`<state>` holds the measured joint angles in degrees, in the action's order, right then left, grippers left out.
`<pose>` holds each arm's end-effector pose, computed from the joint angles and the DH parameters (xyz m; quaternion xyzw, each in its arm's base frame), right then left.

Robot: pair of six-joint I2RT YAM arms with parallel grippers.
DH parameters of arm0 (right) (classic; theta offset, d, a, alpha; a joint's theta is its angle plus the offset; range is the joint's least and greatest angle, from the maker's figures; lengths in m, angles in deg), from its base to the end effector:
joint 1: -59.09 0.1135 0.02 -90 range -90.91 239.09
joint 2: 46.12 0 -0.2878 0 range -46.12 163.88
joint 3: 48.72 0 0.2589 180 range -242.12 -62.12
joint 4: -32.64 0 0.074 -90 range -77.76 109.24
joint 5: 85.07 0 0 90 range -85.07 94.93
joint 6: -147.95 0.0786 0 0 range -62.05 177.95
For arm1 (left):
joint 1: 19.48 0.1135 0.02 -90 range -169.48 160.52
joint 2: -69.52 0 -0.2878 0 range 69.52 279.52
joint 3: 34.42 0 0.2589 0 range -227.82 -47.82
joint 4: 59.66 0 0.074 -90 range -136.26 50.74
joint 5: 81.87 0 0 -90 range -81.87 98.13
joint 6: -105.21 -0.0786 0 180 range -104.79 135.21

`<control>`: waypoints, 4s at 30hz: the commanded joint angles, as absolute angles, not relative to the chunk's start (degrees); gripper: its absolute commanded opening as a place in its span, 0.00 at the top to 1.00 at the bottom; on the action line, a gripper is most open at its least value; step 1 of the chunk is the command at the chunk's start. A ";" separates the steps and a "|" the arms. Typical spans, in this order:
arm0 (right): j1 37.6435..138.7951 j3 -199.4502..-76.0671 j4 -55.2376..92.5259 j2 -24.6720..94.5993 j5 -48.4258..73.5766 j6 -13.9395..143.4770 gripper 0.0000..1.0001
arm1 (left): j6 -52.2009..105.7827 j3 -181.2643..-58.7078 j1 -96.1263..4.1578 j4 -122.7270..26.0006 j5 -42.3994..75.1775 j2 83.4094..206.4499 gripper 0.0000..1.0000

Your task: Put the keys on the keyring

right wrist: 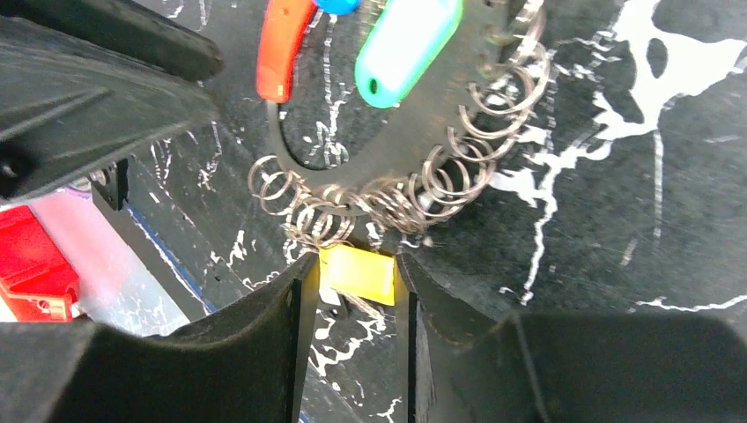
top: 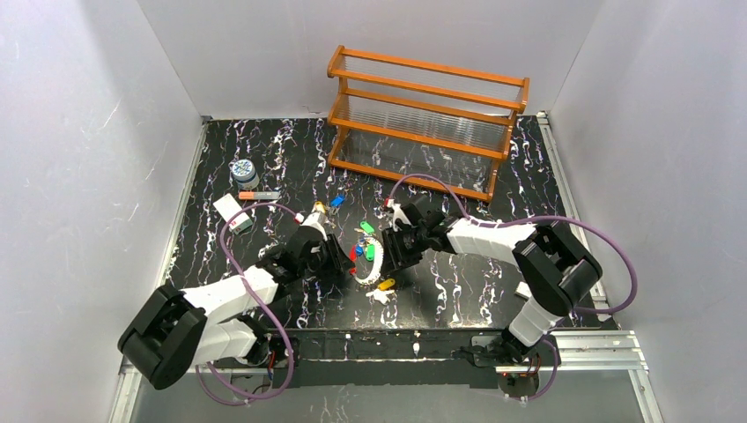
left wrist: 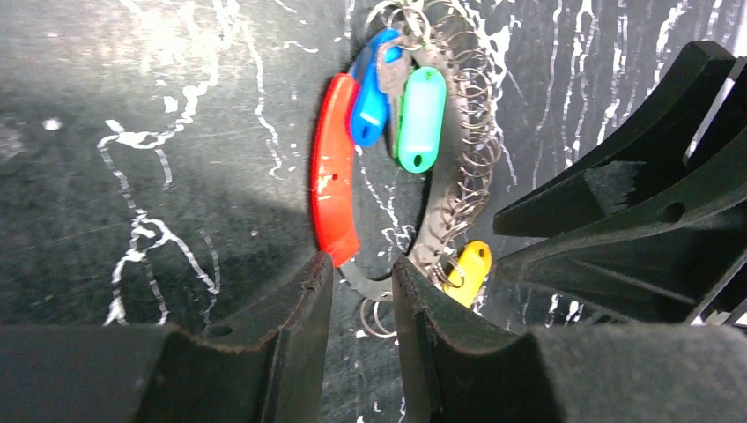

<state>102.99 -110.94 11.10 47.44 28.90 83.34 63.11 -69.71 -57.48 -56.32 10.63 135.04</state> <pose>0.2279 0.2636 0.1498 -0.2144 0.9046 0.3390 0.1442 0.1961 -0.1576 0.1607 -0.0657 0.8786 -0.3361 0.3329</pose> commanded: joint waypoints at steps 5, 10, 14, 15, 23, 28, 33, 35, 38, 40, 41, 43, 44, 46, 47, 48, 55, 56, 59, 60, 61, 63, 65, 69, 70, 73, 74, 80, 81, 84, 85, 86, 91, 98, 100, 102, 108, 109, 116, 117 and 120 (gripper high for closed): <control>108.65 -118.47 6.51 48.27 23.38 82.56 0.56 | 65.31 -69.39 -57.46 -63.22 15.64 137.39 0.70; 109.64 -120.43 3.85 50.11 19.18 81.98 0.62 | 65.57 -69.53 -57.49 -63.24 15.60 137.07 0.69; 109.95 -120.68 3.10 50.88 18.70 81.77 0.64 | 65.69 -69.46 -57.52 -63.20 15.49 137.16 0.69; 110.00 -120.66 2.97 50.99 18.45 81.77 0.65 | 65.68 -69.44 -57.44 -63.20 15.41 137.24 0.69; 110.19 -120.54 3.55 51.74 20.29 82.03 0.65 | 66.52 -69.25 -57.52 -62.89 14.69 137.30 0.69; 110.24 -120.76 4.11 51.20 21.37 82.32 0.63 | 66.90 -68.87 -57.47 -62.96 14.25 137.19 0.69; 110.48 -120.86 4.28 51.71 21.40 82.14 0.60 | 66.82 -69.00 -57.49 -63.04 14.45 137.36 0.69; 110.51 -120.88 4.03 52.09 21.32 82.04 0.60 | 66.85 -69.06 -57.47 -63.06 14.41 137.44 0.69; 110.63 -120.91 4.13 52.36 21.81 82.04 0.58 | 66.80 -69.26 -57.54 -62.96 14.44 137.46 0.69; 110.85 -121.05 4.38 52.33 21.77 82.04 0.54 | 66.80 -69.11 -57.47 -62.98 14.41 137.38 0.69; 110.90 -121.24 4.21 52.39 21.71 82.04 0.53 | 66.82 -69.09 -57.52 -63.04 14.41 137.44 0.69; 111.03 -121.52 4.04 52.41 21.31 81.96 0.52 | 66.83 -69.08 -57.44 -63.11 14.42 137.55 0.69; 111.03 -121.53 3.98 52.46 21.10 81.95 0.53 | 66.81 -69.09 -57.50 -63.06 14.46 137.59 0.69; 111.01 -121.75 3.56 52.78 20.71 81.66 0.59 | 66.81 -69.09 -57.45 -63.04 14.54 137.55 0.69; 111.02 -121.80 3.45 52.88 20.46 81.54 0.63 | 66.83 -69.09 -57.49 -63.05 14.54 137.55 0.69; 111.03 -121.87 3.35 53.00 20.08 81.45 0.69 | 66.81 -69.04 -57.40 -63.04 14.52 137.48 0.69; 111.03 -122.72 1.06 52.79 17.47 80.62 0.77 | 66.75 -69.09 -57.53 -62.85 14.40 137.38 0.69; 110.99 -122.84 0.78 52.58 16.86 80.45 0.78 | 66.77 -69.02 -57.49 -62.93 14.41 137.38 0.69; 110.99 -123.04 0.00 51.99 15.66 79.91 0.81 | 66.67 -68.96 -57.50 -63.12 14.45 137.67 0.69; 111.03 -123.03 0.05 51.91 15.66 79.92 0.83 | 66.63 -69.04 -57.50 -63.13 14.53 137.79 0.69; 110.98 -123.03 0.09 51.82 15.84 79.93 0.84 | 66.67 -69.12 -57.46 -63.16 14.50 137.88 0.69; 111.01 -123.03 0.54 51.83 16.73 79.88 0.84 | 66.63 -69.17 -57.41 -63.26 14.57 137.99 0.69; 111.04 -122.83 1.34 51.98 17.76 80.00 0.85 | 66.65 -69.18 -57.43 -63.47 14.58 138.07 0.69; 110.99 -122.57 2.50 52.63 19.29 80.34 0.84 | 66.62 -69.17 -57.50 -63.32 14.72 138.08 0.69; 110.98 -122.51 2.72 52.79 19.69 80.48 0.84 | 66.58 -69.16 -57.50 -63.23 14.71 137.99 0.69; 110.98 -122.61 3.11 53.31 20.24 80.52 0.84 | 66.56 -69.10 -57.51 -63.13 14.64 137.61 0.69; 111.03 -122.67 3.10 53.55 20.34 80.50 0.84 | 66.50 -69.04 -57.53 -63.09 14.57 137.56 0.69; 110.99 -123.44 2.05 54.83 19.69 79.78 0.82 | 66.41 -69.35 -57.48 -63.00 14.44 137.46 0.69; 111.02 -123.59 1.71 54.91 19.36 79.52 0.82 | 66.37 -69.35 -57.46 -63.08 14.39 137.46 0.69; 111.04 -123.82 0.93 54.46 18.29 79.15 0.84 | 66.23 -69.43 -57.48 -63.13 14.30 137.55 0.69; 110.99 -123.93 0.86 54.18 18.07 79.06 0.86 | 66.15 -69.51 -57.49 -63.13 14.35 137.59 0.69; 110.99 -123.91 0.79 53.90 17.94 78.93 0.88 | 66.11 -69.60 -57.52 -63.01 14.29 137.63 0.69; 111.03 -124.52 0.65 52.93 17.87 77.82 0.98 | 65.59 -70.00 -57.44 -62.76 14.25 137.17 0.69; 111.04 -124.57 0.87 50.28 16.72 75.39 0.99 | 60.86 -73.48 -57.43 -57.35 12.14 134.63 0.69; 110.99 -124.68 0.83 49.26 16.11 73.85 0.99 | 59.17 -74.66 -57.43 -56.28 11.49 133.88 0.69; 111.04 -124.64 0.72 47.89 15.21 72.60 0.99 | 57.40 -75.85 -57.47 -55.35 11.03 133.23 0.69; 111.03 -124.48 0.46 42.85 14.08 67.26 0.99 | 54.01 -78.31 -57.49 -55.40 10.63 131.66 0.68; 111.01 -124.14 0.98 41.77 14.21 66.50 0.99 | 53.38 -78.62 -57.44 -55.48 10.61 131.40 0.68; 111.04 -118.23 10.63 31.13 14.68 63.01 0.99 | 49.81 -79.72 -57.43 -56.02 9.28 128.29 0.70; 110.98 -117.33 12.23 29.67 14.42 62.97 0.99 | 49.32 -79.72 -57.44 -56.41 9.30 127.79 0.70; 110.97 -115.27 15.54 26.08 13.81 62.54 0.99 | 47.52 -79.89 -57.45 -57.06 9.96 126.67 0.69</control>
